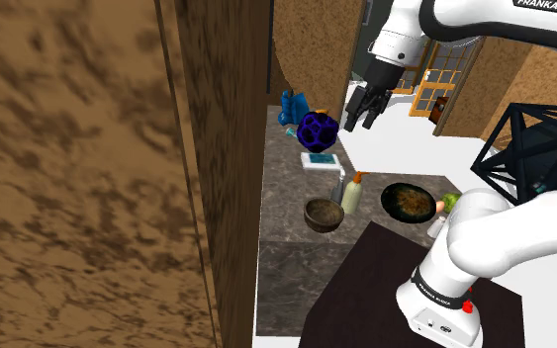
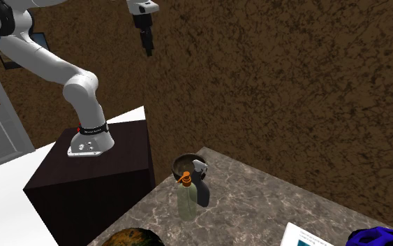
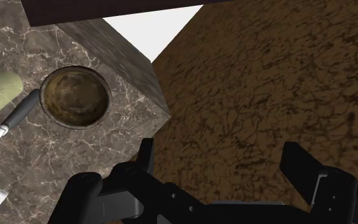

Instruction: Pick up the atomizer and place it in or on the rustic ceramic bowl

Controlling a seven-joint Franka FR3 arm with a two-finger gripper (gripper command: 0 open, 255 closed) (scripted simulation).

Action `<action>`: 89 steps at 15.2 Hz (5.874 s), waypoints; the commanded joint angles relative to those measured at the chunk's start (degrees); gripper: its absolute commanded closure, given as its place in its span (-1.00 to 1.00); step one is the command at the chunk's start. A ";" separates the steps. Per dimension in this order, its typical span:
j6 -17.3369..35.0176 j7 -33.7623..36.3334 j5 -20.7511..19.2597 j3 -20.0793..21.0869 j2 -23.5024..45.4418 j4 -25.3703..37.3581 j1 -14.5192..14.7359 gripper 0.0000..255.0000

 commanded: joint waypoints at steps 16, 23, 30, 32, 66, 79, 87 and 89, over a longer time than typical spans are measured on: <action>21.65 -0.67 -5.37 -6.74 18.46 -5.72 -7.01 -1.00; 30.79 -1.02 -6.23 -10.39 30.03 -4.30 -9.69 -1.00; 38.44 -2.10 -4.97 -14.04 42.67 -0.43 -12.06 -1.00; 40.28 -2.61 -4.12 -14.96 46.41 1.10 -12.80 -1.00; 51.20 -7.50 4.95 -15.93 69.99 11.25 -19.46 1.00; 44.38 -5.00 1.16 -18.03 63.51 11.98 -17.89 1.00; 39.07 -3.41 -1.27 -18.94 59.40 13.50 -17.17 1.00; 37.71 -3.07 -1.81 -19.09 58.46 14.01 -17.03 1.00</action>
